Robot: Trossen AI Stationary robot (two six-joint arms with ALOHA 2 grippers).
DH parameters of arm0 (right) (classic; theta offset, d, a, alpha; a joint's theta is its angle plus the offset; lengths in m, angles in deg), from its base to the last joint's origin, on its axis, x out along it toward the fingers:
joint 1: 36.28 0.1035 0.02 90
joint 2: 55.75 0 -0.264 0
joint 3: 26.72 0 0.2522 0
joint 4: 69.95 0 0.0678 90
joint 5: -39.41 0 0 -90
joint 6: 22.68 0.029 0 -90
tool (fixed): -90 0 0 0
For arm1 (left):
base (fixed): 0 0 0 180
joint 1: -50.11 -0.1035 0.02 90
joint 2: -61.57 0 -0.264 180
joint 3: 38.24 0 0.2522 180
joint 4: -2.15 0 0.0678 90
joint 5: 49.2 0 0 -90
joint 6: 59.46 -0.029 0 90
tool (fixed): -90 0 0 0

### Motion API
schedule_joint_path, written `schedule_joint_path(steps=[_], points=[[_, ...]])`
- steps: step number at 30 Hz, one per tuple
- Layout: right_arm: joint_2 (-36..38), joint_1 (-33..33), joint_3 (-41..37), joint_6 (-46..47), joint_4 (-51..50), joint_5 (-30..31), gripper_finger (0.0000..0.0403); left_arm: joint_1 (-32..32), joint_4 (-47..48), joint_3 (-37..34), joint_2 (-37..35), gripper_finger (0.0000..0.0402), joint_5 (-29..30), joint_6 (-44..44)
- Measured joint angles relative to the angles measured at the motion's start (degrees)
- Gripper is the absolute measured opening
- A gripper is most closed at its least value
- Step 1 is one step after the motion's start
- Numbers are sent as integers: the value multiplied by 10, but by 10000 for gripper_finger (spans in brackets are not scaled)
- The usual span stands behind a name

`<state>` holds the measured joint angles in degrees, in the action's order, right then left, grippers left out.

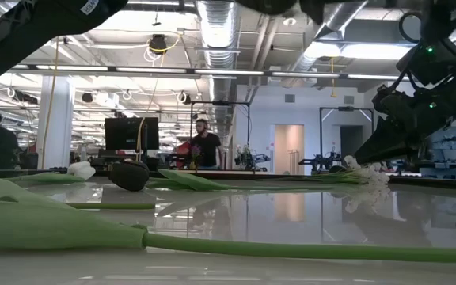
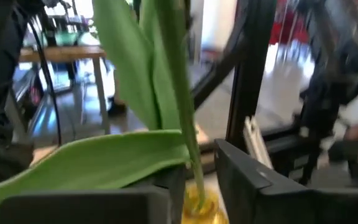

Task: Sort flowers into vase by color
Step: Put the top black flower into the yellow vase, then put the black flower into the yellow vase

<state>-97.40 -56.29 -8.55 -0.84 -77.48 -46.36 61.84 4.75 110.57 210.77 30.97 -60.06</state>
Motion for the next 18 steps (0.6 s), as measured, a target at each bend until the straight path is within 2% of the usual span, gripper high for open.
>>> schedule_joint_path(steps=[8, 18], points=[[0, 0, 0, 0, -1, 0, 159, -6, 147, -3, -41, 136, 1, -64], [0, 0, 0, 1, -2, -12, 159, -13, 351, -2, -84, 146, 2, -157]])
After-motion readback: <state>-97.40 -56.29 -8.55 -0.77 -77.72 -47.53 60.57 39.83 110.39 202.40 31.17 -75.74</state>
